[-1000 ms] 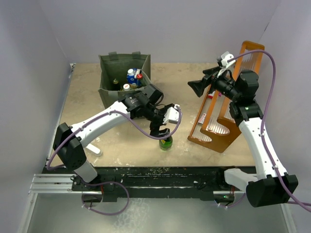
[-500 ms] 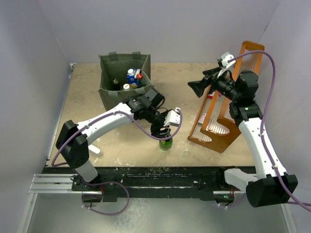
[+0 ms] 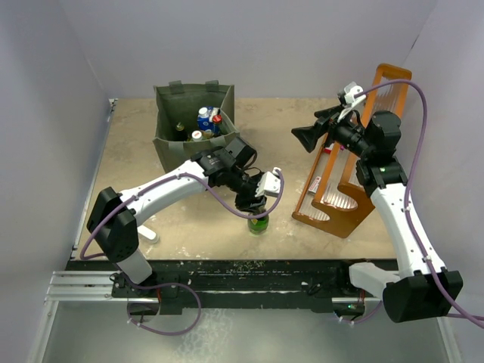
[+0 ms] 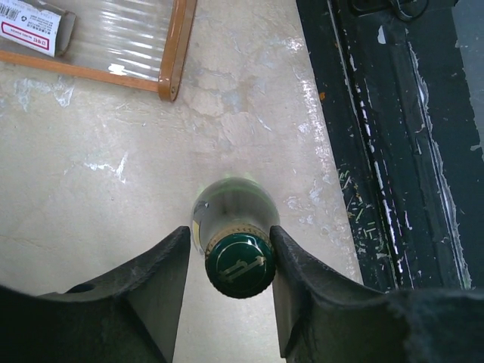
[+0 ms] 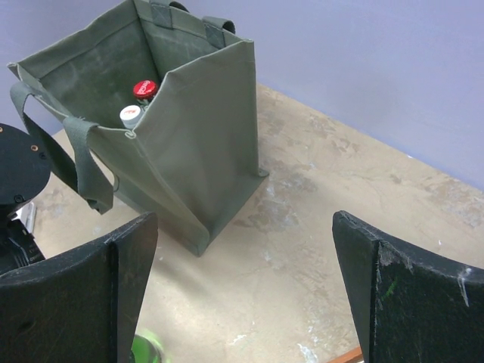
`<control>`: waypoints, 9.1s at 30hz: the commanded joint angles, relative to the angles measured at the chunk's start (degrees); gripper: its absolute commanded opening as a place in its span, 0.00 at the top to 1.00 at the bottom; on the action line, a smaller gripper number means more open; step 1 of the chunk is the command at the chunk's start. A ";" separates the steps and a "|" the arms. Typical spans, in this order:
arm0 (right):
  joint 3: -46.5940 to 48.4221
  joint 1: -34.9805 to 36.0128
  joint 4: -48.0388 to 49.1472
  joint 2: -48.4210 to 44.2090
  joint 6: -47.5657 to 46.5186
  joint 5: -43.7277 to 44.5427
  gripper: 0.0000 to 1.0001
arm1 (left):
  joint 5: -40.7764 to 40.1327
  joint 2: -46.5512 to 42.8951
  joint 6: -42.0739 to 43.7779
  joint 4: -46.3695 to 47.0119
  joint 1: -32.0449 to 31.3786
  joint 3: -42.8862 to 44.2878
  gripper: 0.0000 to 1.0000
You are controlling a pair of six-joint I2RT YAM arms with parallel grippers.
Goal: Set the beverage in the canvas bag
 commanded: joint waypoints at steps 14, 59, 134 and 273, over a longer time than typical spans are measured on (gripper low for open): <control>-0.44 -0.15 3.85 0.11 1.21 -0.81 0.02 | 6.61 -2.73 -1.22 -0.94 0.14 2.94 0.97; 0.09 -0.15 4.14 2.41 1.79 -0.40 0.02 | 9.09 -24.62 -24.70 -0.78 25.98 32.66 1.00; -0.44 -0.15 5.64 3.47 3.64 -1.62 0.02 | -39.01 -19.64 -23.09 20.53 29.75 6.28 1.00; -0.11 -0.11 6.00 4.71 4.31 -2.69 0.02 | -29.09 -11.62 -19.42 1.92 33.86 12.42 0.15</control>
